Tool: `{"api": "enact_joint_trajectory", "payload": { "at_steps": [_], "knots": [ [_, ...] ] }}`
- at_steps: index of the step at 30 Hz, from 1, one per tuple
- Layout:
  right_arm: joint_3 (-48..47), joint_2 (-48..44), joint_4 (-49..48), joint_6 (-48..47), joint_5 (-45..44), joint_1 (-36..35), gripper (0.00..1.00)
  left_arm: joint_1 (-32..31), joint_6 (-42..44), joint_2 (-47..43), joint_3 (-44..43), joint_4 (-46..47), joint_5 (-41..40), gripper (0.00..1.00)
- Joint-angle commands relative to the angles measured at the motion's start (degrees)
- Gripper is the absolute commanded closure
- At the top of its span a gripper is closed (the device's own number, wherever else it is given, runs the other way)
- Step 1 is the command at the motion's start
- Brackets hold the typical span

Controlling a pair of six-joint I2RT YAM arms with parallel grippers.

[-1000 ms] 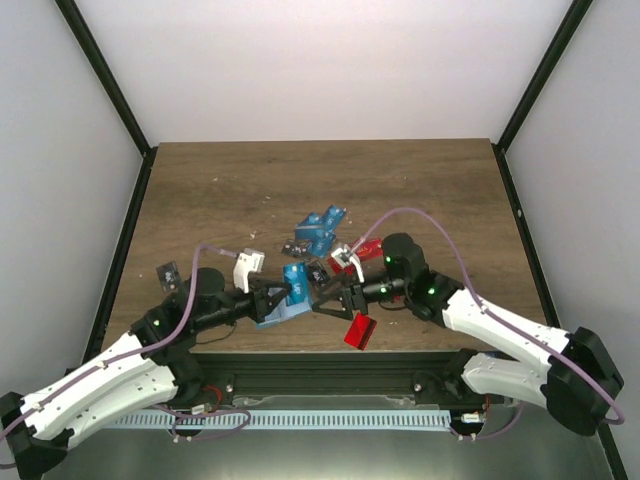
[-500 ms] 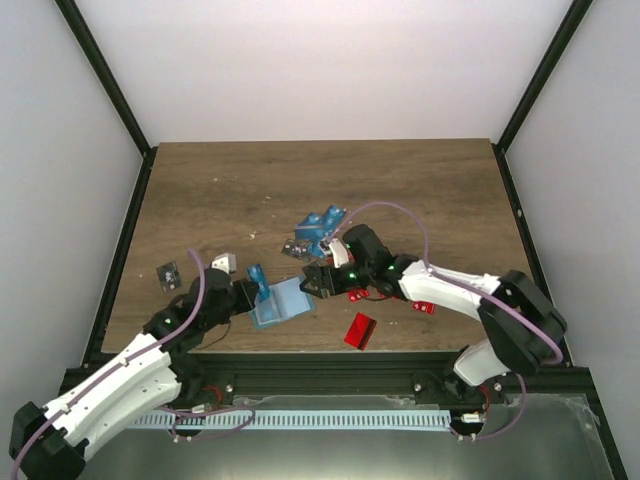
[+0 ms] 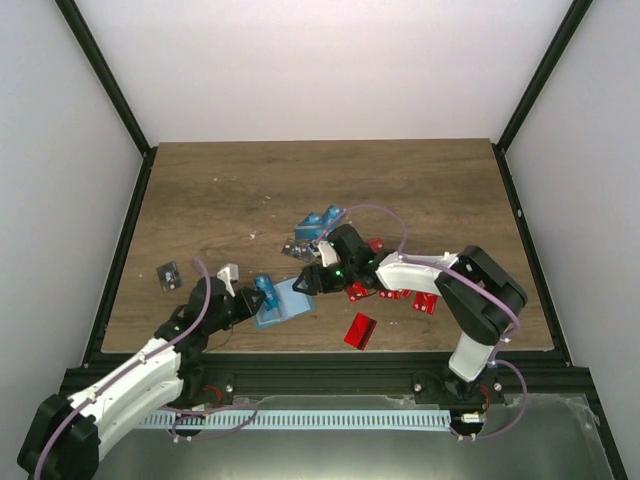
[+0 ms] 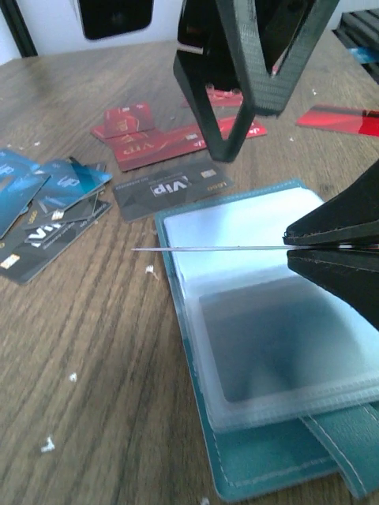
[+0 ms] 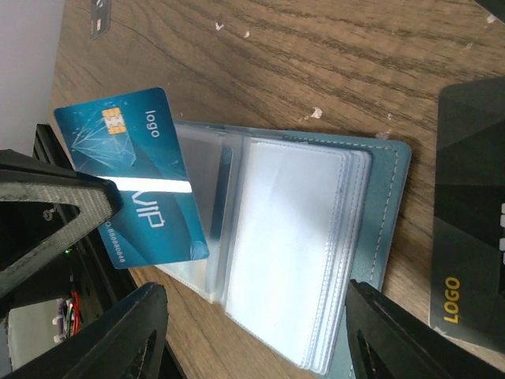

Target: Put the credit cards into the card holder

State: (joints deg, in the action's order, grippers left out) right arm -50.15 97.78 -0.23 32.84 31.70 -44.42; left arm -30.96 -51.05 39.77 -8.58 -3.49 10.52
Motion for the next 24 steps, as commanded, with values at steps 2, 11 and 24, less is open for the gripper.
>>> {"api": "enact_joint_trajectory", "payload": {
  "at_steps": [2,11,24],
  "knots": [
    [-2.9,2.0,-2.2,-0.4,0.8,0.6,0.38,0.9,-1.4,2.5,0.4,7.0,3.9,0.96],
    [-1.3,4.5,-5.1,1.0,1.5,1.9,0.4,0.9,-2.8,3.0,2.6,6.8,2.9,0.96],
    [0.0,7.5,-7.1,2.0,2.6,2.1,0.42,0.9,-4.3,6.9,4.5,12.6,4.5,0.96]
  ]
}}
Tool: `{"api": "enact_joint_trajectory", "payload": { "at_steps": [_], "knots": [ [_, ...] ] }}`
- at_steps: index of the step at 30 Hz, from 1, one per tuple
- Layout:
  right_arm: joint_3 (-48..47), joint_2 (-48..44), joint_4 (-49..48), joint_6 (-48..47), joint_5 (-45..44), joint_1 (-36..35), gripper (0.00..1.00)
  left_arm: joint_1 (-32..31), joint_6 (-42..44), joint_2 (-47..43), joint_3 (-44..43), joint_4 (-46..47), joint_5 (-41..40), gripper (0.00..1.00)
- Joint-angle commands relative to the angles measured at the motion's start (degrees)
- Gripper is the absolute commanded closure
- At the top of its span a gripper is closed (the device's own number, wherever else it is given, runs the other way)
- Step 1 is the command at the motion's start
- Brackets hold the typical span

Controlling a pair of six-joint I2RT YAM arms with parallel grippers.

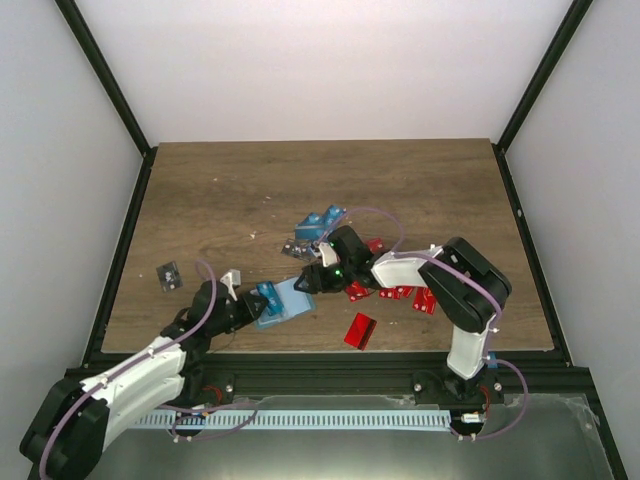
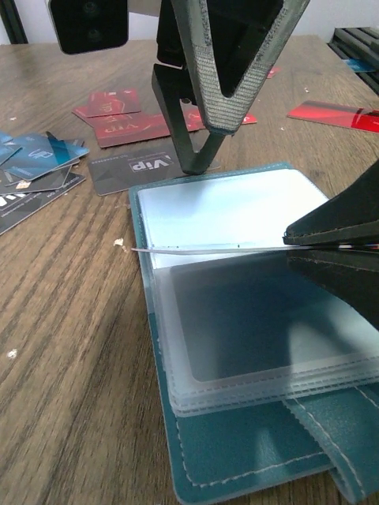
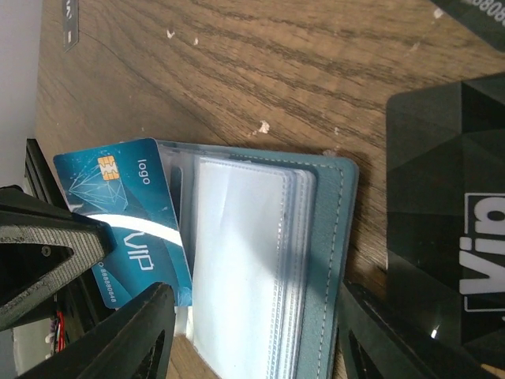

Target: Put the credit cards into the card holder

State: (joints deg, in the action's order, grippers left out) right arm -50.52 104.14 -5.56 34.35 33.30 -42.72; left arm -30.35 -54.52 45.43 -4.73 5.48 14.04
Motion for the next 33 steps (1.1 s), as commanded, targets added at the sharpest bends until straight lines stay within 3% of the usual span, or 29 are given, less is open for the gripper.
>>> {"api": "enact_joint_trajectory", "payload": {
  "at_steps": [1,33],
  "knots": [
    [0.6,1.3,-2.0,0.6,1.2,0.4,0.42,0.3,-0.9,1.6,0.7,4.0,1.1,0.96],
    [8.7,1.4,-10.8,7.3,6.0,0.3,0.44,0.3,-6.6,6.2,3.6,10.6,3.2,0.96]
  ]
}}
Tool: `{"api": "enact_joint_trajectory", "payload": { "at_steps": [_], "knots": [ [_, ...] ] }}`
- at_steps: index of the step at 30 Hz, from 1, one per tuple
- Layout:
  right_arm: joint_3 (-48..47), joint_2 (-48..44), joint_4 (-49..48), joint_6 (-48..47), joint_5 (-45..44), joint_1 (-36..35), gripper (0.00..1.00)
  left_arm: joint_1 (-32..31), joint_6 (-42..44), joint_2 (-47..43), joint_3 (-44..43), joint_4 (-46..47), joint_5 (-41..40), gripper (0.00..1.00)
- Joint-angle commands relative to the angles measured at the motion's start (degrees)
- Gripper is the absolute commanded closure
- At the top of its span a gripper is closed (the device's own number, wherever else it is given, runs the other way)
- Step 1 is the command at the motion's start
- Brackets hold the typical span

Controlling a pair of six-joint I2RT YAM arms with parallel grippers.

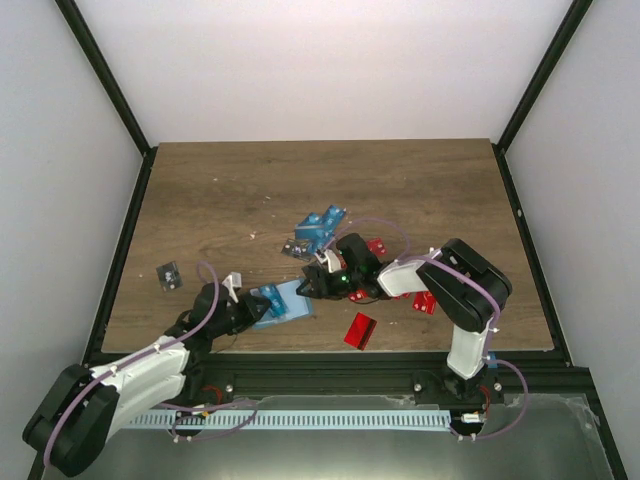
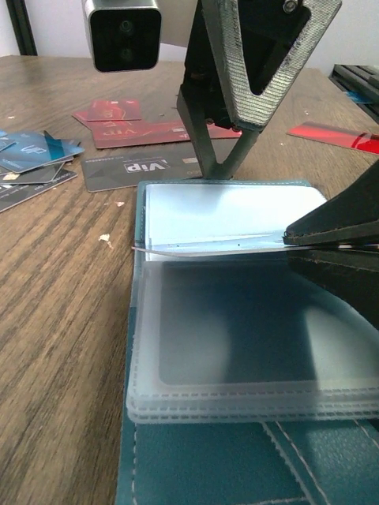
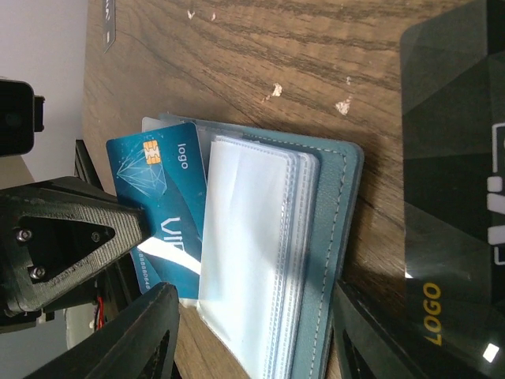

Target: Put the credit cards into the card holder

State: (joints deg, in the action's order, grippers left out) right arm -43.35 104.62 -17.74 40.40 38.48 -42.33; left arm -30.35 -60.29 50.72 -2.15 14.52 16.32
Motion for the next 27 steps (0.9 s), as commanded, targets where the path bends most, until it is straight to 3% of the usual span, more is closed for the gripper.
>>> {"api": "enact_joint_trajectory", "payload": {
  "at_steps": [1,27],
  "knots": [
    [1.7,0.9,1.2,1.2,0.9,0.0,0.45,0.2,-0.9,1.2,1.1,1.8,1.3,0.96],
    [-3.2,2.3,5.8,-1.3,0.7,0.0,0.45,0.2,7.5,12.5,-4.9,0.4,6.5,0.96]
  ]
}}
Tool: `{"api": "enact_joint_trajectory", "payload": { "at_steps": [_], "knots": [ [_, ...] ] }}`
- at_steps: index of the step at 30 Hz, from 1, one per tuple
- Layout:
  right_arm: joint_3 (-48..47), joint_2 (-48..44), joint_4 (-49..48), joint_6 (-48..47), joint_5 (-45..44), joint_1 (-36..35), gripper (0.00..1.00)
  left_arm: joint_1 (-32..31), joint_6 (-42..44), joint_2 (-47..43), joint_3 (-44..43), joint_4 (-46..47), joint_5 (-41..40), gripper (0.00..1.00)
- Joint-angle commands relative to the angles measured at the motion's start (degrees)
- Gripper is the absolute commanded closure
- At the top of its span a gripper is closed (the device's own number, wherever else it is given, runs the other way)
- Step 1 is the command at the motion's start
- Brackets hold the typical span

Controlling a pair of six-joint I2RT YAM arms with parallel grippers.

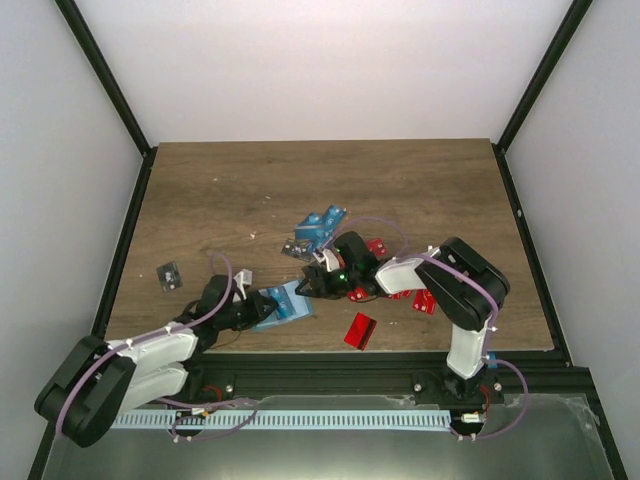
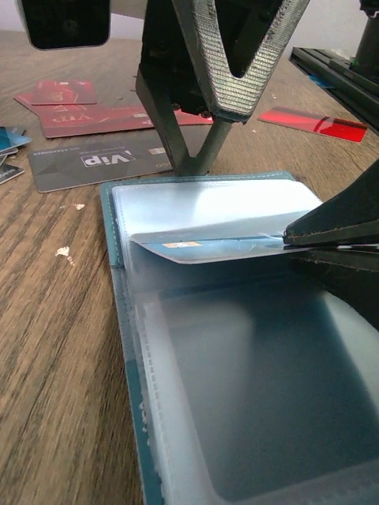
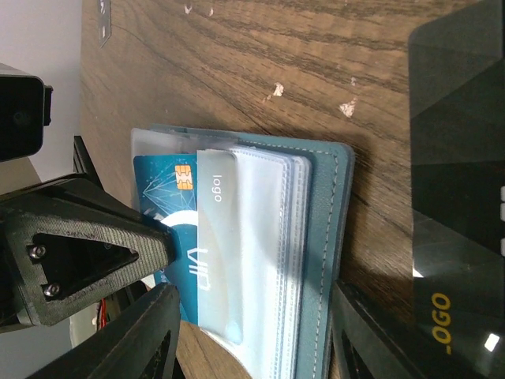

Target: Put the credit cards into the card holder

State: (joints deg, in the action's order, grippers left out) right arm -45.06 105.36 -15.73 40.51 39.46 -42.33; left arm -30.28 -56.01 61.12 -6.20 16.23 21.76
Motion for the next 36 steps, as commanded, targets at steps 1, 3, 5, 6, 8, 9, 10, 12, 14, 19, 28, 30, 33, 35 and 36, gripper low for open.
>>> {"api": "enact_joint_trajectory", "payload": {
  "at_steps": [1,3,5,6,8,9,10,12,14,19,28,30,33,35,36],
  "knots": [
    [-1.6,1.5,4.0,-1.5,-0.4,0.0,0.45,0.1,3.6,2.6,-1.1,-1.0,1.2,0.96],
    [-1.9,1.6,4.3,-1.7,-0.5,0.0,0.45,0.1,4.2,3.7,-1.4,-0.7,1.6,0.96],
    [-2.2,1.7,4.7,-1.7,-0.5,0.0,0.45,0.2,4.5,4.6,-1.4,0.2,1.9,0.96],
    [-2.4,1.8,4.8,-1.7,-0.4,0.0,0.45,0.2,4.5,5.2,-1.4,0.6,2.1,0.96],
    [-2.4,1.8,4.8,-1.7,-0.4,0.0,0.45,0.1,4.5,6.3,-1.4,1.9,2.5,0.96],
    [-2.5,1.9,4.8,-1.6,-0.4,-0.1,0.45,0.2,4.5,6.8,-1.4,2.3,2.8,0.96],
    [-2.5,1.9,4.8,-1.5,-0.4,0.0,0.46,0.2,4.5,7.4,-1.4,2.8,3.0,0.96],
    [-2.5,2.1,4.9,-1.5,-0.4,0.0,0.46,0.2,4.5,8.5,-1.4,3.7,3.5,0.96],
    [-2.6,2.3,4.9,-1.4,-0.3,0.0,0.46,0.1,4.4,9.4,-1.4,4.7,3.9,0.96],
    [-2.7,2.3,4.9,-1.4,-0.2,0.0,0.46,0.1,4.5,11.2,-1.4,5.8,4.3,0.96],
    [-2.9,2.5,4.8,-1.0,0.1,0.0,0.46,0.1,2.8,13.5,-2.9,8.0,4.2,0.96],
    [-2.7,2.5,4.7,-0.5,0.1,-0.1,0.46,-0.2,2.0,13.6,-3.0,8.4,3.8,0.96],
    [-2.0,2.4,3.9,0.1,0.2,-0.2,0.46,-0.9,1.0,13.8,-3.1,8.6,2.7,0.96],
    [-1.5,2.4,3.3,0.5,0.3,-0.3,0.46,-1.4,0.3,14.1,-3.0,9.0,1.9,0.96],
    [-1.2,2.4,3.0,0.6,0.3,-0.3,0.46,-1.7,-0.1,14.2,-2.9,9.3,1.5,0.96]
  ]
}}
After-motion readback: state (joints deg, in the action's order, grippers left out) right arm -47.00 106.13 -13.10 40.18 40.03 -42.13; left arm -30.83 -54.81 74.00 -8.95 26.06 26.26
